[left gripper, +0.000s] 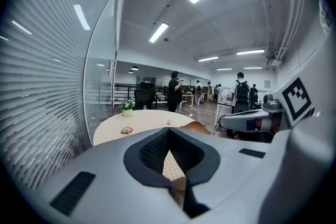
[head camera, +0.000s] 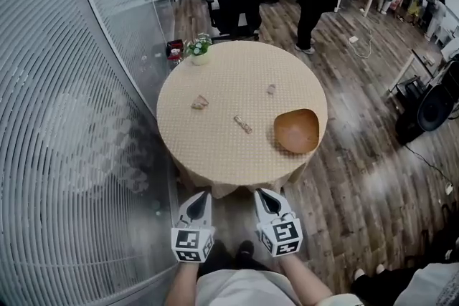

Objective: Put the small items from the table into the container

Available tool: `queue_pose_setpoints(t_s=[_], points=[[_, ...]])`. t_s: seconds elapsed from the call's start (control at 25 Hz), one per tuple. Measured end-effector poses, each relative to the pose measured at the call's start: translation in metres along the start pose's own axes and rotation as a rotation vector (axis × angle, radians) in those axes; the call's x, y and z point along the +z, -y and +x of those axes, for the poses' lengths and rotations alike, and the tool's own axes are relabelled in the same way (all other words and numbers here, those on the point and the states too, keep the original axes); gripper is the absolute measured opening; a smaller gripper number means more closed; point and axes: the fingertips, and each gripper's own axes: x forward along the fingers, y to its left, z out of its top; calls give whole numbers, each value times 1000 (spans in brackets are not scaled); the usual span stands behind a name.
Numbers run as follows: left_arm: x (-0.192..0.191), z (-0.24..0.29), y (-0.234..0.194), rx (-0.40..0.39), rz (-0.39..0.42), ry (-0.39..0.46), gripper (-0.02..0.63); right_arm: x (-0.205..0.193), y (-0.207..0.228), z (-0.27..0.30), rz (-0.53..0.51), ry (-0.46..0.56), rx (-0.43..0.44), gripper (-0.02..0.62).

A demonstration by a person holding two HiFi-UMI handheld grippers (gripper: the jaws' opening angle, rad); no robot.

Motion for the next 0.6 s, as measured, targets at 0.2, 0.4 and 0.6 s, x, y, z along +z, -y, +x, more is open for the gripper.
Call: queue_pose_setpoints(t_s=[0.2, 0.4, 0.6], points=[[6, 52, -17, -13, -4, -11, 6, 6, 22, 42, 0, -12, 1, 2], [6, 116, -44, -61, -21, -33, 5, 13, 43, 93, -8, -26, -32, 2], [11, 179, -67, -130, -27, -66, 6, 31, 66, 144, -16, -46, -95, 2]])
